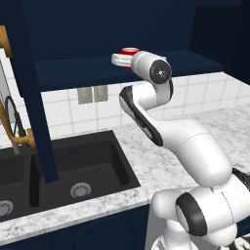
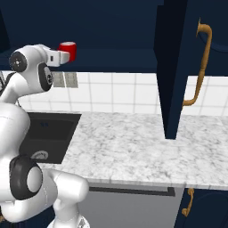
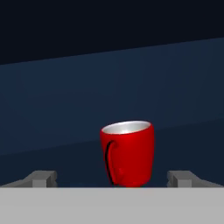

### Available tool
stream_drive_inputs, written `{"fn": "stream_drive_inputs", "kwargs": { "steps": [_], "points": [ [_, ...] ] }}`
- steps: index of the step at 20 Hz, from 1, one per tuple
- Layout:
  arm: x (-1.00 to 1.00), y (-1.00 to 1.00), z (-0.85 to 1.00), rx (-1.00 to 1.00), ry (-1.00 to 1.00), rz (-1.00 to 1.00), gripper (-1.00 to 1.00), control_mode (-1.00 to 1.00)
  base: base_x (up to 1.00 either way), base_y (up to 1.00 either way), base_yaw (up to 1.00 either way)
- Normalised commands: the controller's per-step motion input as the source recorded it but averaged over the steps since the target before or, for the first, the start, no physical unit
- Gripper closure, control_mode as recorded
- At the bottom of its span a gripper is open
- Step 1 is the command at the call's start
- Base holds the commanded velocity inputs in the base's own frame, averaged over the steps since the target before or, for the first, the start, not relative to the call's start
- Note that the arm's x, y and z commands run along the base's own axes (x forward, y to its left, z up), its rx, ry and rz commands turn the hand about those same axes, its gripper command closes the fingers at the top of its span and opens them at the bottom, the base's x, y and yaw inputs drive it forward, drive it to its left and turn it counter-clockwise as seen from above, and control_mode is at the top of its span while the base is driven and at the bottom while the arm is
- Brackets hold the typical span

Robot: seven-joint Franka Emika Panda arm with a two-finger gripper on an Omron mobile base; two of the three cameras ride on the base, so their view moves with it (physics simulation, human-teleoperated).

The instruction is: Gather all objects into one cabinet and sort the glasses and bowls to opposite sides.

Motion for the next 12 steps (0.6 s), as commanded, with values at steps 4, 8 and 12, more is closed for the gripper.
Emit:
{"fn": "stream_drive_inputs", "kwargs": {
  "steps": [4, 8, 12],
  "points": [
    [0.39, 0.10, 0.00, 0.00, 0.00, 0.00, -1.00, -1.00, 0.00, 0.00, 0.00],
    [0.36, 0.03, -0.01, 0.00, 0.00, 0.00, -1.00, -1.00, 0.00, 0.00, 0.00],
    [0.38, 0.00, -0.05, 0.00, -0.01, 0.00, -1.00, -1.00, 0.00, 0.00, 0.00]
  ]
}}
